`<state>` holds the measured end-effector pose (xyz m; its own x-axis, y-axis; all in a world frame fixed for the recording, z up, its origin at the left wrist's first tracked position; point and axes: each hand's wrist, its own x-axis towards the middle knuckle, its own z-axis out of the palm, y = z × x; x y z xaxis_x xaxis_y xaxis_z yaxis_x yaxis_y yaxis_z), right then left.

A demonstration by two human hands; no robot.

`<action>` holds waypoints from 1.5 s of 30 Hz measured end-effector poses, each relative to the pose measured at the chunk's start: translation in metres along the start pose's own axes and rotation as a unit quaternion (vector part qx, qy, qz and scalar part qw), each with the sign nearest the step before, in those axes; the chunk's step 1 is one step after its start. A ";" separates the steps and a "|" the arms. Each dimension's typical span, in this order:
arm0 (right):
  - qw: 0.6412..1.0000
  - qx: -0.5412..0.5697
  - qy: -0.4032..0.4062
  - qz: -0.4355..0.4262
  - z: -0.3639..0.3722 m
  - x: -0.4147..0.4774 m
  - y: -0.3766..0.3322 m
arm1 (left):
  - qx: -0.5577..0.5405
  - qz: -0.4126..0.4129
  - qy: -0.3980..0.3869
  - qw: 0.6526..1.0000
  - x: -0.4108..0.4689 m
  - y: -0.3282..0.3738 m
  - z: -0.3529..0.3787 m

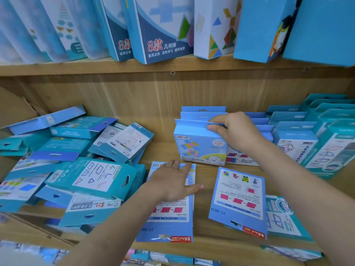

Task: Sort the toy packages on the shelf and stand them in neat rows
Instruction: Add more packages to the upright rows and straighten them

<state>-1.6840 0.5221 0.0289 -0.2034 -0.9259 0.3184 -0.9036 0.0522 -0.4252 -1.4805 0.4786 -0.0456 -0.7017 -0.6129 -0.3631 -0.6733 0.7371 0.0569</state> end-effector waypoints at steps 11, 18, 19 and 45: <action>0.997 0.009 0.072 -0.026 0.008 0.007 0.014 | -0.183 -0.074 0.373 0.907 0.006 -0.007 -0.018; 0.990 -0.128 0.008 0.064 -0.025 -0.022 0.037 | -0.343 -0.095 0.332 0.874 0.041 -0.001 -0.049; 0.984 -0.169 -0.013 0.062 -0.026 -0.026 0.040 | -0.349 -0.098 0.327 0.873 0.046 -0.001 -0.050; 0.991 0.100 -0.047 0.073 -0.048 -0.134 0.044 | -0.179 0.040 0.359 0.915 -0.014 0.043 -0.054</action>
<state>-1.7147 0.6662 0.0087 -0.2817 -0.9454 0.1643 -0.7728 0.1220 -0.6228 -1.5122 0.5033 0.0116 -0.6379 -0.6845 0.3529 -0.5563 0.7265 0.4034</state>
